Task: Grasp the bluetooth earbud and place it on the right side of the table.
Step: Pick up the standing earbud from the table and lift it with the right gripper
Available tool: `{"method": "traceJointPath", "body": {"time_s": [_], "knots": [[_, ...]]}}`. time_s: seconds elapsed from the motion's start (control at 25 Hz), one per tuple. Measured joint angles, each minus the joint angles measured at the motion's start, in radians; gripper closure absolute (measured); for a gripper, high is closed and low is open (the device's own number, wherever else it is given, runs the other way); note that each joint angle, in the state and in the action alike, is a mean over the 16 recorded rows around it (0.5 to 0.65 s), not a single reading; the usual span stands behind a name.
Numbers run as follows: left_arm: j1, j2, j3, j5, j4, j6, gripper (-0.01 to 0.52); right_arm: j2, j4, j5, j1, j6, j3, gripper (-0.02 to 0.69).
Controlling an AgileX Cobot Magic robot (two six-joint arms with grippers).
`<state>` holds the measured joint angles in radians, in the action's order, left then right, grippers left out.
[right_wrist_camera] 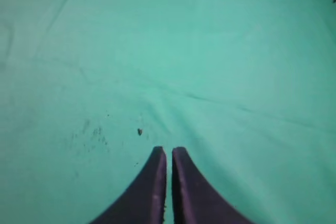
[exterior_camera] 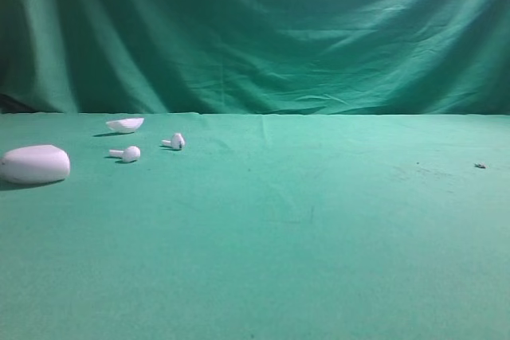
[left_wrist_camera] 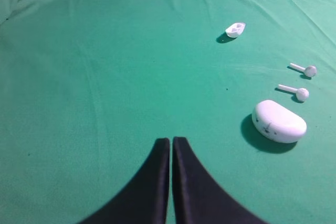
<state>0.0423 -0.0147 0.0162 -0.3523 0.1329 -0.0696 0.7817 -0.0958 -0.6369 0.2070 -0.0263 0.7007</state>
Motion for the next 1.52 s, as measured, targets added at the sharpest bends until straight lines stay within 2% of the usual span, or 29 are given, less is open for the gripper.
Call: {"method": "traceJointPath", "body": {"time_s": [0.28,0.64,0.8,1.24,1.52], "knots": [[0.000,0.000,0.000,0.000,0.000,0.000,0.514,0.354,0.023,-0.173,0.139,-0.117,0.285,0.665],[0.000,0.000,0.000,0.000,0.000,0.000,0.514,0.798,0.032,-0.304,0.369,-0.154,0.646,0.645],[0.000,0.000,0.000,0.000,0.000,0.000,0.514,0.980,0.036,-0.348,0.442,-0.163,0.805,0.590],[0.000,0.000,0.000,0.000,0.000,0.000,0.514,1.380,0.047,-0.437,0.524,-0.165,1.202,0.352],[0.000,0.000,0.000,0.000,0.000,0.000,0.514,1.521,0.051,-0.414,0.530,-0.141,1.333,0.287]]}}
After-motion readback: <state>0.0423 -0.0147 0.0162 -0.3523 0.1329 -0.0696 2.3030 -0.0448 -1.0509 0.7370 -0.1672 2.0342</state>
